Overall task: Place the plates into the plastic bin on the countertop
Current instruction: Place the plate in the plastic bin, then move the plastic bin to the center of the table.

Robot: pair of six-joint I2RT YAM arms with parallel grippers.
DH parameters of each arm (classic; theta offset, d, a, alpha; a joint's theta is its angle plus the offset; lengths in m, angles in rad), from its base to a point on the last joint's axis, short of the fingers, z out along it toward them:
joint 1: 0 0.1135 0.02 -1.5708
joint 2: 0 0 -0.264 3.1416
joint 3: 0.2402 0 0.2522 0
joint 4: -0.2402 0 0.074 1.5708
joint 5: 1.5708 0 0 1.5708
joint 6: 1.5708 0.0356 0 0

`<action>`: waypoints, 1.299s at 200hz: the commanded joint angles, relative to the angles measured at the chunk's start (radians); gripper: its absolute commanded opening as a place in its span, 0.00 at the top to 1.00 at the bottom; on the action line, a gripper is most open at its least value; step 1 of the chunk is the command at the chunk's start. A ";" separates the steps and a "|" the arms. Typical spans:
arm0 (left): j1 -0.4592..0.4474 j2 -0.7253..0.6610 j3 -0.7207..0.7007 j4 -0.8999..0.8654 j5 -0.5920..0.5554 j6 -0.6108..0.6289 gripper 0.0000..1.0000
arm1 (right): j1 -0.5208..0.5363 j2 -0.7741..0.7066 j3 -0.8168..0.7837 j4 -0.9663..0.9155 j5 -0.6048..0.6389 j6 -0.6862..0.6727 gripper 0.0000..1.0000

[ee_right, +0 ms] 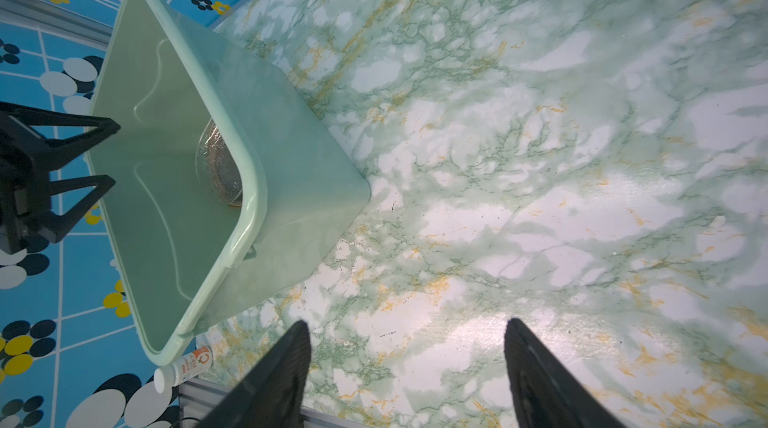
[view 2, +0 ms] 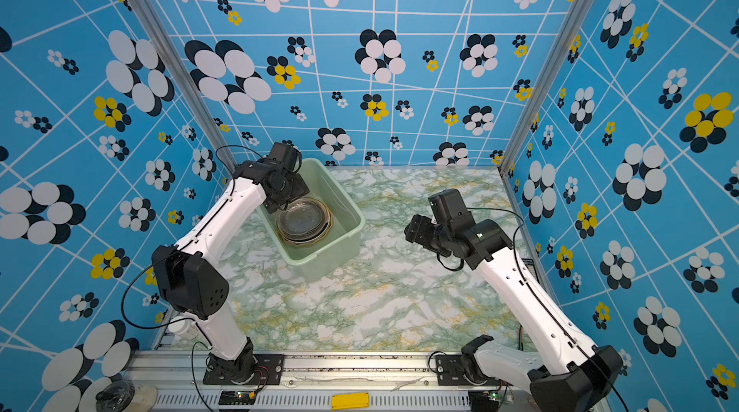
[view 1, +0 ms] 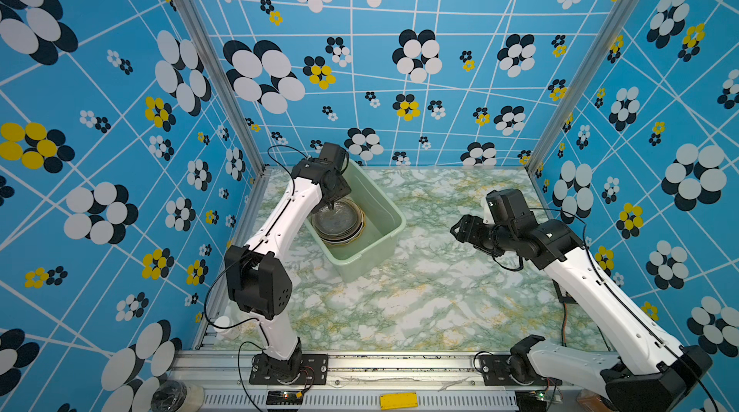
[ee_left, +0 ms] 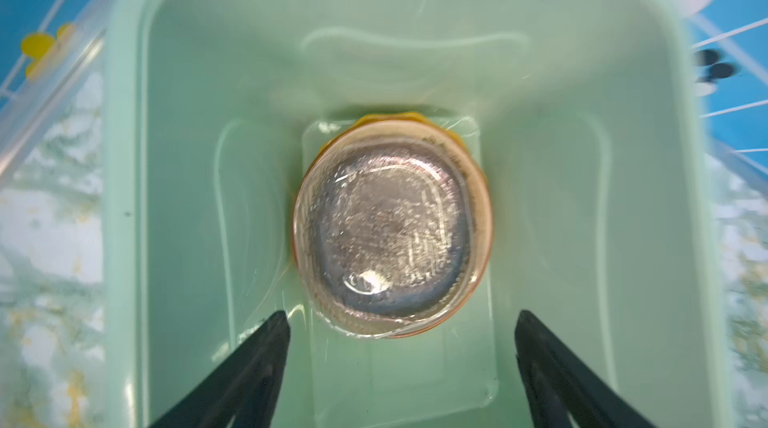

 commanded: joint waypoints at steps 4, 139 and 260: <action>-0.013 -0.127 0.117 -0.046 -0.119 0.121 0.13 | -0.006 -0.031 0.070 -0.017 0.009 -0.061 0.23; 0.162 -0.290 -0.468 -0.047 0.041 -0.105 0.18 | 0.039 -0.131 -0.018 -0.034 -0.246 -0.141 0.25; 0.168 -0.368 -0.478 0.065 0.009 -0.254 0.18 | 0.041 -0.127 -0.067 0.019 -0.255 -0.093 0.26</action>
